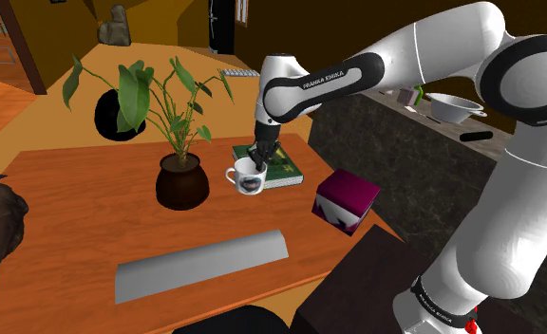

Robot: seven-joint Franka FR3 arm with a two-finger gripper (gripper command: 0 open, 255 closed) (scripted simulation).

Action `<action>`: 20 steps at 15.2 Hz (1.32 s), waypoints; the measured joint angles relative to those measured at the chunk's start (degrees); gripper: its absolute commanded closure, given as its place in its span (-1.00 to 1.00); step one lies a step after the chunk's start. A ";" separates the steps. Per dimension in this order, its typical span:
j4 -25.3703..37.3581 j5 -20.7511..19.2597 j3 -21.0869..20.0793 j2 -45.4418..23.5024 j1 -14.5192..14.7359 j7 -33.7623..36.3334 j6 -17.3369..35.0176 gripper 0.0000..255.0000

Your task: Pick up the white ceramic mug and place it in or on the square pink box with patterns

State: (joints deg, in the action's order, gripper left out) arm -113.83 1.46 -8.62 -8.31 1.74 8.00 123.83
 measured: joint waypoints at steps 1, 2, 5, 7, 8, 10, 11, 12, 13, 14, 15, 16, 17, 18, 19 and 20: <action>0.20 0.05 0.01 0.33 -0.03 -0.04 -0.53 1.00; 0.56 0.11 0.02 0.71 -0.07 -0.10 -1.27 1.00; 1.13 0.33 0.25 1.78 -0.45 -0.76 -2.93 1.00; -1.78 0.91 1.04 4.52 -1.56 -2.85 -2.83 1.00; -3.02 1.14 1.47 5.72 -2.08 -3.91 -2.81 1.00; -5.83 1.55 2.58 8.03 -3.31 -6.42 -2.42 1.00; -7.19 1.71 3.02 9.05 -3.76 -7.44 -2.10 1.00; -8.13 1.81 3.64 10.01 -4.37 -8.72 -2.22 1.00; -9.36 1.95 4.39 11.14 -5.07 -10.22 -2.19 1.00; -10.57 2.03 5.02 12.44 -5.63 -11.44 -2.32 1.00; -11.67 2.06 5.75 13.63 -6.25 -12.81 -2.48 1.00; -13.33 2.08 6.44 15.02 -6.81 -14.09 -2.24 1.00; -13.98 2.01 7.36 15.78 -7.55 -15.69 -2.44 1.00; -14.69 1.95 8.05 16.79 -8.09 -16.88 -2.82 1.00; -15.30 1.83 8.85 17.51 -8.70 -18.22 -3.00 1.00; -15.86 1.72 9.46 18.16 -9.17 -19.24 -3.14 1.00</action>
State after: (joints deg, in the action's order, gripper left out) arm -129.69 3.18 0.83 9.85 -7.43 -11.24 120.69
